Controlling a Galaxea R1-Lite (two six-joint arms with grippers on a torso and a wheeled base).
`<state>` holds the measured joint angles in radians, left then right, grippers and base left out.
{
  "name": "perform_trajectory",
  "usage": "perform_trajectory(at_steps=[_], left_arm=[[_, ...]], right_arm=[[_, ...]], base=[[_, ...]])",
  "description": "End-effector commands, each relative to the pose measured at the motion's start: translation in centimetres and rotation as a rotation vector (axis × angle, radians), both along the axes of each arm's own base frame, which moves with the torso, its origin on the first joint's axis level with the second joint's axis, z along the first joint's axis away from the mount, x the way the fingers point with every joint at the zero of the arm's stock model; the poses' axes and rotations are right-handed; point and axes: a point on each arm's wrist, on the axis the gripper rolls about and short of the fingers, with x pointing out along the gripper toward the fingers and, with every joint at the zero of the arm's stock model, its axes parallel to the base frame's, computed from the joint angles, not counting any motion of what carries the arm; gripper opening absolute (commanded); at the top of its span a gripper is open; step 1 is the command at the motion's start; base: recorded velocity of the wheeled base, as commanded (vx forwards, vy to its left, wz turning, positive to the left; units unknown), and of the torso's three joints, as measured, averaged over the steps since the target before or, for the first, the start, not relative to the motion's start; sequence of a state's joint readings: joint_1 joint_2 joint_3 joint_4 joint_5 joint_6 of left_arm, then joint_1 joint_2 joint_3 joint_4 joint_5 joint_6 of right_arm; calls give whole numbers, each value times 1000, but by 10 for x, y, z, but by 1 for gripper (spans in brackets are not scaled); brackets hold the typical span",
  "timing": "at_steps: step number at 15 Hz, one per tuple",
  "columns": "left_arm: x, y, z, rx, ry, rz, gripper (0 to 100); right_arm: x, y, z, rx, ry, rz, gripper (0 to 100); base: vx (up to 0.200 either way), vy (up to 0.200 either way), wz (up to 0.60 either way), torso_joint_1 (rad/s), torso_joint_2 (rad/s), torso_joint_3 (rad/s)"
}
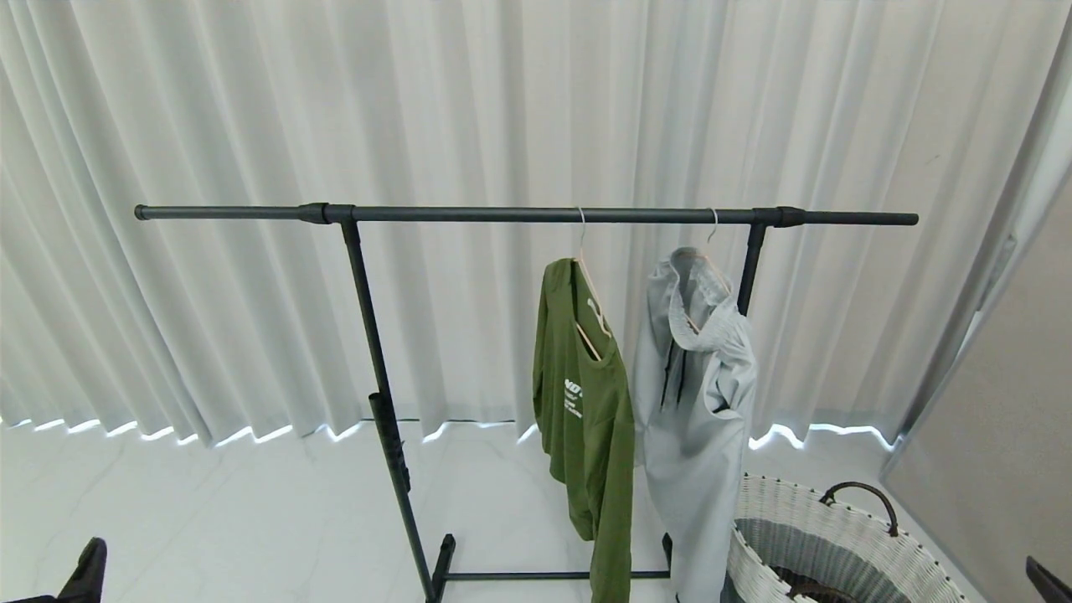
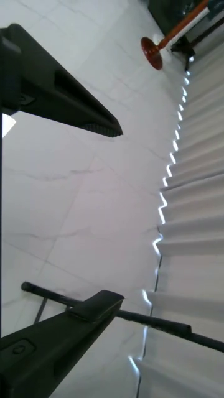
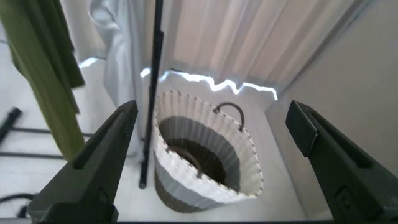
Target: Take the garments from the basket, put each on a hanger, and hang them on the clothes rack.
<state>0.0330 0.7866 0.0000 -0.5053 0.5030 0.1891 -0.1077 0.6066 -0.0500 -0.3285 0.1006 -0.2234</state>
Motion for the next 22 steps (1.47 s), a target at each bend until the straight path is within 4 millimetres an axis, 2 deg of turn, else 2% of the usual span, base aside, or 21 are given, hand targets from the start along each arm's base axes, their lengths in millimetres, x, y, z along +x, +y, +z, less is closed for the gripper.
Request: perform_trajectory(at_steps=[1,4,5,6,9,13,17,19,20,22], left_arm=[[-34,0,-3,-16,-126,54,100],[-69,-4,-22,-20,-240,-63,100],[-81,-5,-32,-8,-282,-116,100],[-83,-5,-32,-7,-313,-160,100],[-85,-5,-33,-6,-331,-177,100],[-85,-6,-32,-13,-349,-207,100],[-84,-14,-34,-144,-330,-555,100],[-84,-14,-33,-167,-323,-600,100],[-84,-14,-33,-173,-324,-584,100],[-84,-10,-34,-120,-330,-425,100]], right_arm=[[-17,1,-14,-24,-11,-30,100],[-45,2,-36,-69,-7,-122,100],[-47,2,-34,-69,-26,-126,100],[-50,2,-34,-69,-53,-129,100],[-58,3,-35,-58,-157,-134,100],[-57,2,-33,-23,-220,-171,100],[-57,2,-33,-29,-222,-194,100],[-57,2,-32,-27,-229,-194,100],[-57,2,-32,-29,-229,-195,100],[-57,2,-32,-29,-229,-195,100]], base=[[0,0,0,0,0,0],[0,0,0,0,0,0],[0,0,0,0,0,0],[0,0,0,0,0,0],[0,0,0,0,0,0],[0,0,0,0,0,0],[0,0,0,0,0,0],[0,0,0,0,0,0],[0,0,0,0,0,0],[0,0,0,0,0,0]])
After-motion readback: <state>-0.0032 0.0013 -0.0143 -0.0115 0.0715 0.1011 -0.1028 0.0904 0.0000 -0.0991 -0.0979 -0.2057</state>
